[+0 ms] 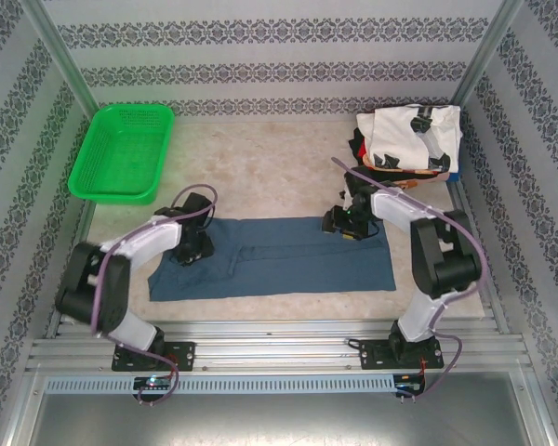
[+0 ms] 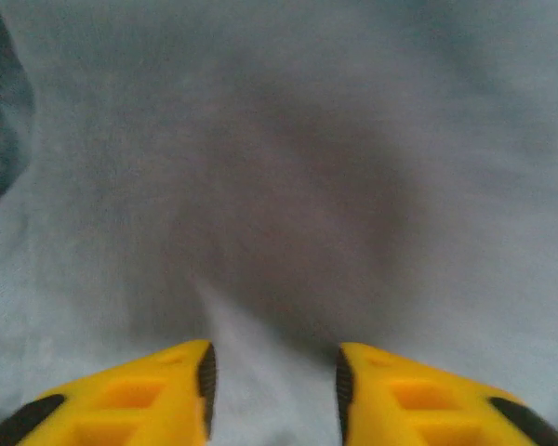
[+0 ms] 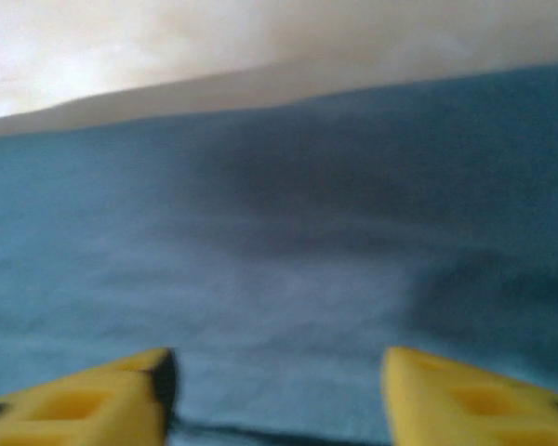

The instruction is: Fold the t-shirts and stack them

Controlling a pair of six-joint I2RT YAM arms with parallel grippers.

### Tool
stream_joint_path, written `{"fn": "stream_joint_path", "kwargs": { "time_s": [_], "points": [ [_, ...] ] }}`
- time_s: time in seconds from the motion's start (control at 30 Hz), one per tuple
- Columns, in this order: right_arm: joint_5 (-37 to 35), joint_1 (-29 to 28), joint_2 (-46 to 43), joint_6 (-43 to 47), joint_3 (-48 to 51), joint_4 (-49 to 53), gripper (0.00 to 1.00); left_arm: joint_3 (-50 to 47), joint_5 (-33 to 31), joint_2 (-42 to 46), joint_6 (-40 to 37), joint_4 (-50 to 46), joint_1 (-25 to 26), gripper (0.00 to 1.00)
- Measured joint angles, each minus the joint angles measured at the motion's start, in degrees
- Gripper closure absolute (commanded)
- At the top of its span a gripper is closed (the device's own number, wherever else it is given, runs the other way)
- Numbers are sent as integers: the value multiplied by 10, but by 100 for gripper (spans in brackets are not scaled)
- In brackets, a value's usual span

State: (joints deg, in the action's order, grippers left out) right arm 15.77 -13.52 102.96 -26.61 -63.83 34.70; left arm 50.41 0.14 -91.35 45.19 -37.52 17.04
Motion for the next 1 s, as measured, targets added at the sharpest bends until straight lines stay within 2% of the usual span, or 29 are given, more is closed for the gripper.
{"fn": "stream_joint_path", "kwargs": {
  "time_s": [0.17, 0.37, 0.47, 0.57, 0.63, 0.77, 0.87, 1.0],
  "points": [
    [-51, -10, 21, -51, -17, 9, 56, 97, -5, -94, -2, -1, -17, 70],
    [-101, -50, 14, -113, -6, 15, 57, 288, -7, -237, -36, 4, -29, 72],
    [-104, -83, 1, -149, 11, 13, 56, 430, -5, -330, -63, -9, -29, 70],
    [-94, -121, -6, -188, 23, 9, 55, 611, 14, -441, -87, -30, -29, 71],
    [-76, -141, -5, -217, 24, -1, 55, 759, 35, -529, -98, -43, -29, 70],
    [-36, -165, 1, -275, 24, -35, 51, 964, 78, -651, -103, -53, -29, 69],
    [-5, -180, 7, -324, 24, -72, 51, 1025, 120, -693, -91, -32, -33, 69],
    [33, -210, 12, -405, 38, -145, 51, 1019, 181, -704, -54, 35, -43, 69]
  ]
}}
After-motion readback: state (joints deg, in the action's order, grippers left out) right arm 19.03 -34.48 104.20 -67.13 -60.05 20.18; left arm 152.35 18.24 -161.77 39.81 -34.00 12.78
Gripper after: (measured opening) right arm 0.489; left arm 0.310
